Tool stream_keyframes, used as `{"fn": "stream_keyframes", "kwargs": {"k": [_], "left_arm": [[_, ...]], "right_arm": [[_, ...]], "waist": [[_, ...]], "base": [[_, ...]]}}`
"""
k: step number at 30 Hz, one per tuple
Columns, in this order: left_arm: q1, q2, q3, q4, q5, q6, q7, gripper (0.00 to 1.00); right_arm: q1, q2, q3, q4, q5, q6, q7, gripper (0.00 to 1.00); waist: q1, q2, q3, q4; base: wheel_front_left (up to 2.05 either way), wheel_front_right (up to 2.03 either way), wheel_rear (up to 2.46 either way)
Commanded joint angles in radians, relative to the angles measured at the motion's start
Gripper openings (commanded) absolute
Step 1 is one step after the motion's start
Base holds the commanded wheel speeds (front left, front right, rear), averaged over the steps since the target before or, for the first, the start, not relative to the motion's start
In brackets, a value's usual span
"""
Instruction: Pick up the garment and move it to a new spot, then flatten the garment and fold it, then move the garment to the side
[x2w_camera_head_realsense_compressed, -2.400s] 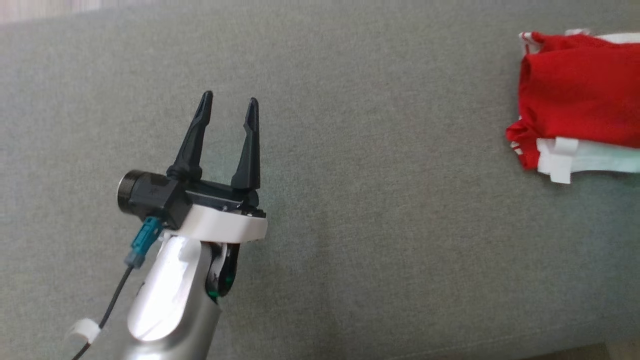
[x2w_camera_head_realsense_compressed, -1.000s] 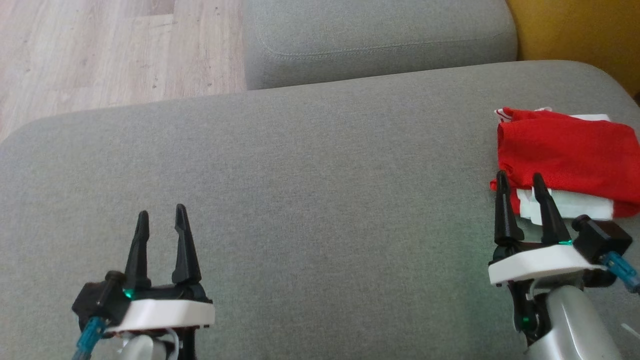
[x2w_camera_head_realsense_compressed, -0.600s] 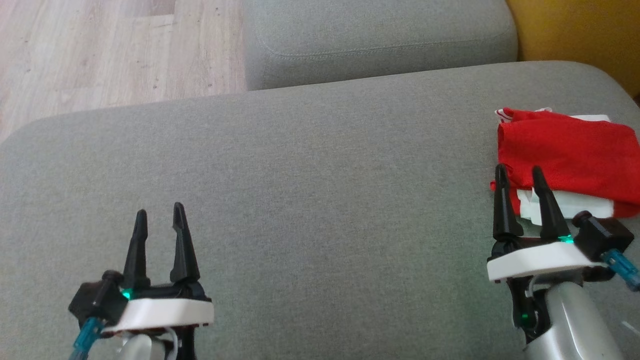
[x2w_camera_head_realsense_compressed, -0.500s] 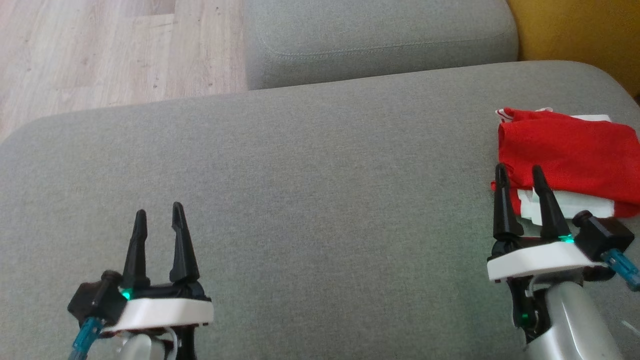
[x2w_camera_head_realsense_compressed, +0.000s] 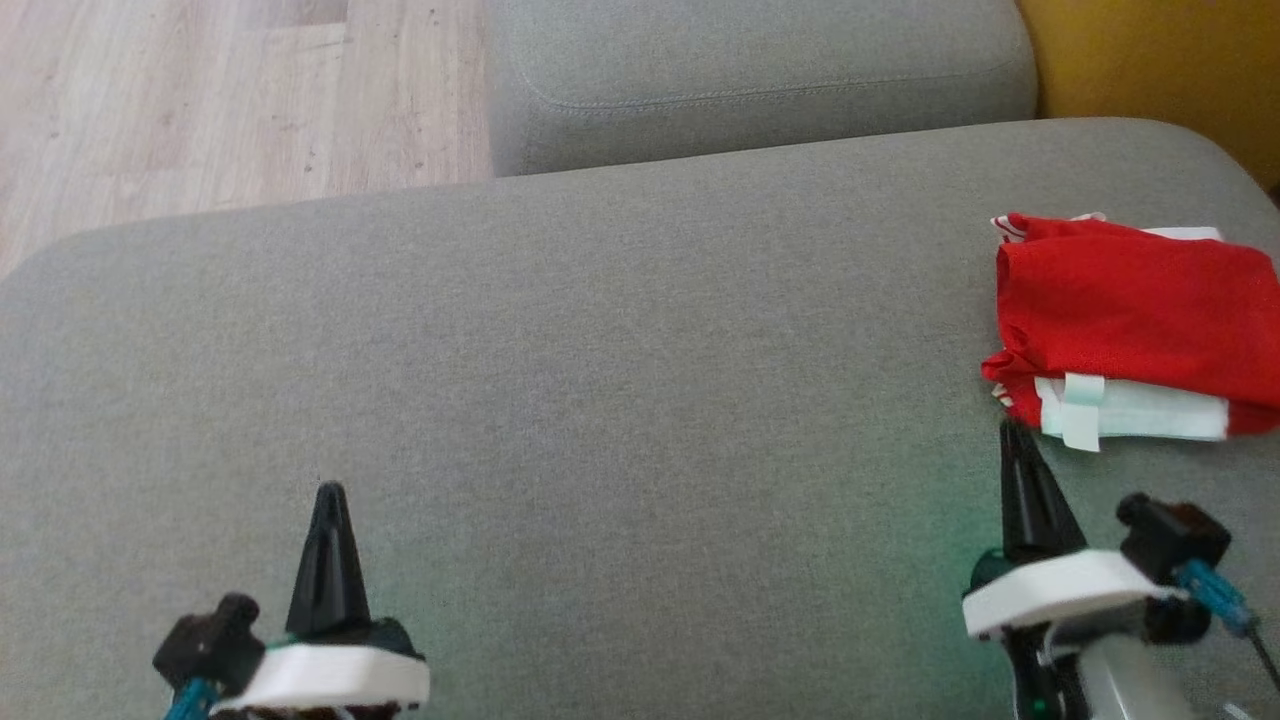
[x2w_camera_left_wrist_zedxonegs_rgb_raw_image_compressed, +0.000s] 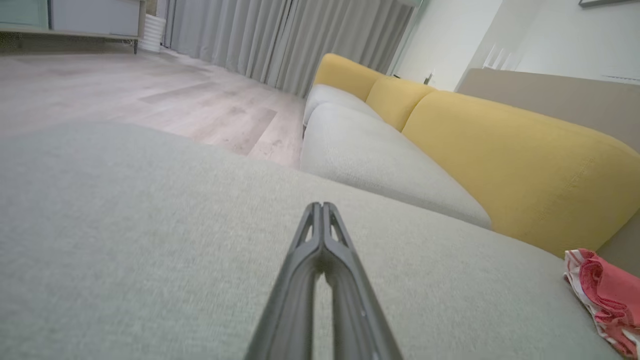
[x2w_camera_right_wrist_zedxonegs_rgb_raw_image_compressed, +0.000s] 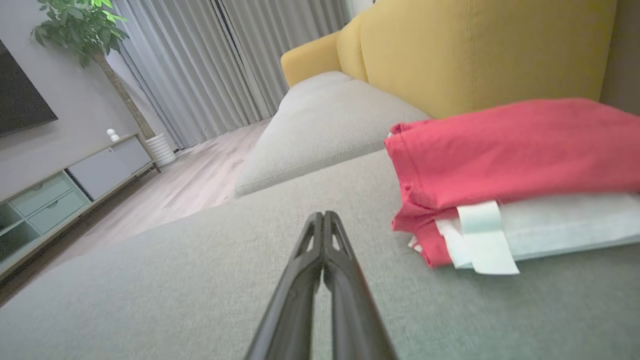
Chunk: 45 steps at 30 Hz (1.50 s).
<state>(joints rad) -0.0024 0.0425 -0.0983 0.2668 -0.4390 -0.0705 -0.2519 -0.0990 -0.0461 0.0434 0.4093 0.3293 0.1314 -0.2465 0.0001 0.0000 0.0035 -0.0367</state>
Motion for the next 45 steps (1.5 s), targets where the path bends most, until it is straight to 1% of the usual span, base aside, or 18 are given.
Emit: {"fn": "stream_keyframes", "kwargs": {"k": [1, 45], "left_arm": [[-0.028, 0.000, 0.005, -0.026, -0.021, -0.001, 0.004, 0.00], [-0.055, 0.003, 0.077, -0.025, -0.425, -0.022, 0.131, 0.00]], "right_arm": [[-0.031, -0.001, -0.004, -0.030, 0.025, 0.000, 0.004, 0.00], [-0.023, -0.002, -0.058, -0.078, 0.465, 0.000, 0.129, 0.00]], "waist": [[0.0000, 0.0000, 0.000, 0.001], [0.0000, 0.0000, 0.000, 0.013]], "base": [[0.00, 0.00, 0.00], [0.00, 0.00, 0.00]]}}
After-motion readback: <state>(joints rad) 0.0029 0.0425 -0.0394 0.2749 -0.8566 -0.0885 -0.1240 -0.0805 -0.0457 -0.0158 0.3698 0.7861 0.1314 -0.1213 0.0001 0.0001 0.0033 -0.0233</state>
